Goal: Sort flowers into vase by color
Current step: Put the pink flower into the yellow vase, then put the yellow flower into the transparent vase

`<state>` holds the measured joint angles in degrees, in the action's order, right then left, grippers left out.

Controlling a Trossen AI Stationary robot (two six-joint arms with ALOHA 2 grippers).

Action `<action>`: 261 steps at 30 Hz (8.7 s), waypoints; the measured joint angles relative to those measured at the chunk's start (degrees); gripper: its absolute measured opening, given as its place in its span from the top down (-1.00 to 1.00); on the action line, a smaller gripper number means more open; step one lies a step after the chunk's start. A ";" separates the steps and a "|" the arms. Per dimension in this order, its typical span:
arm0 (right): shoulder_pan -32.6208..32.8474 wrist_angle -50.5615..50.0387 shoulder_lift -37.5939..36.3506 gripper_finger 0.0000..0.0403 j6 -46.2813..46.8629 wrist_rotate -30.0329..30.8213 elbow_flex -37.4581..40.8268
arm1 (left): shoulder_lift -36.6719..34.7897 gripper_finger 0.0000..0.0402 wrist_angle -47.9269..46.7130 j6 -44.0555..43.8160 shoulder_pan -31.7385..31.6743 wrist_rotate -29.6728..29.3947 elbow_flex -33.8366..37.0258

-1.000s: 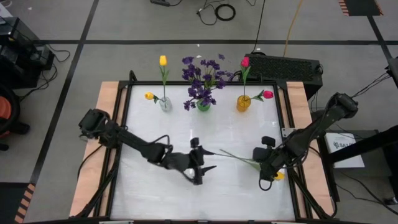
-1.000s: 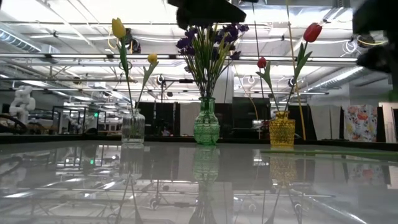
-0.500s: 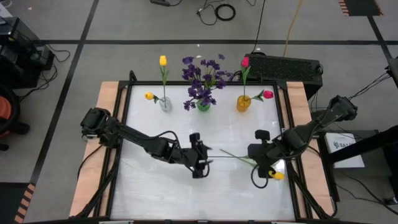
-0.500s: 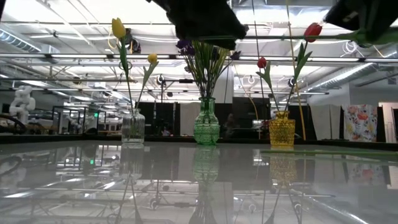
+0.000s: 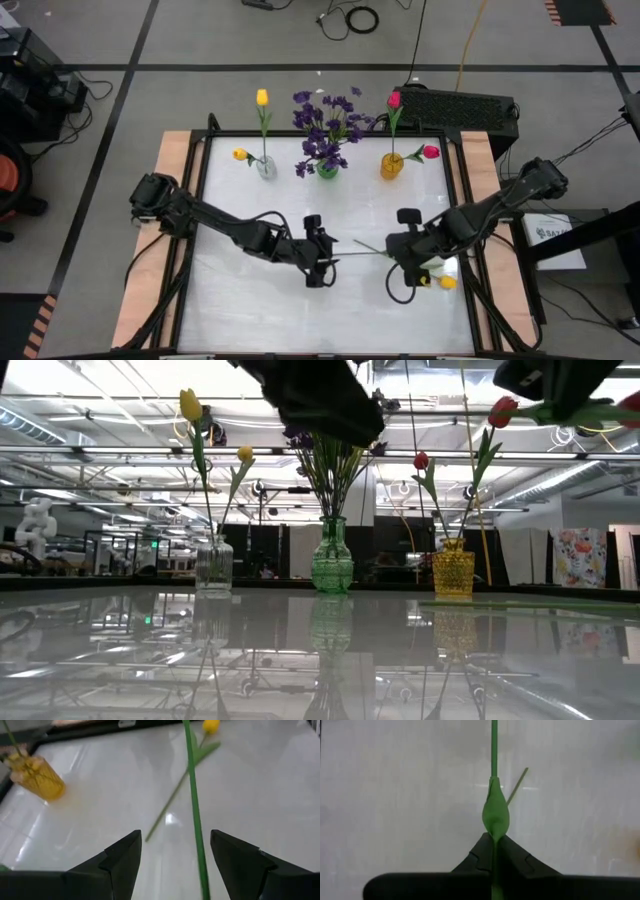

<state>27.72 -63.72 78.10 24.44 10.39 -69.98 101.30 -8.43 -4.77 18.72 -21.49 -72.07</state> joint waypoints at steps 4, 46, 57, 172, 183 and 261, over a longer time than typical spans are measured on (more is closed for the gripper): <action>-0.63 0.02 0.20 0.98 -0.29 0.15 -1.71 | 0.00 -0.20 -2.23 -0.86 -0.05 0.00 0.04; 4.05 -6.24 -21.44 -0.36 7.40 18.80 0.40 | -11.86 0.98 -26.91 -7.20 5.56 -6.73 0.07; 6.15 21.02 -33.72 -0.28 4.53 19.69 24.17 | -21.27 0.98 -23.13 -6.11 16.72 -26.73 0.07; -39.38 24.40 -9.42 1.00 -15.09 33.02 -1.51 | -11.24 -0.33 -7.11 1.15 1.27 -9.59 0.02; -40.13 28.96 -9.66 0.99 -13.07 33.07 5.19 | -11.24 -0.33 -7.12 1.13 1.29 -9.58 0.02; 8.79 16.44 -26.12 0.08 -10.73 16.58 1.05 | 18.55 -0.13 9.18 14.45 -4.79 8.12 -14.94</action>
<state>36.50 -47.29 51.98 13.71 26.97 -68.94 119.85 0.75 9.68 13.93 -13.37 -87.02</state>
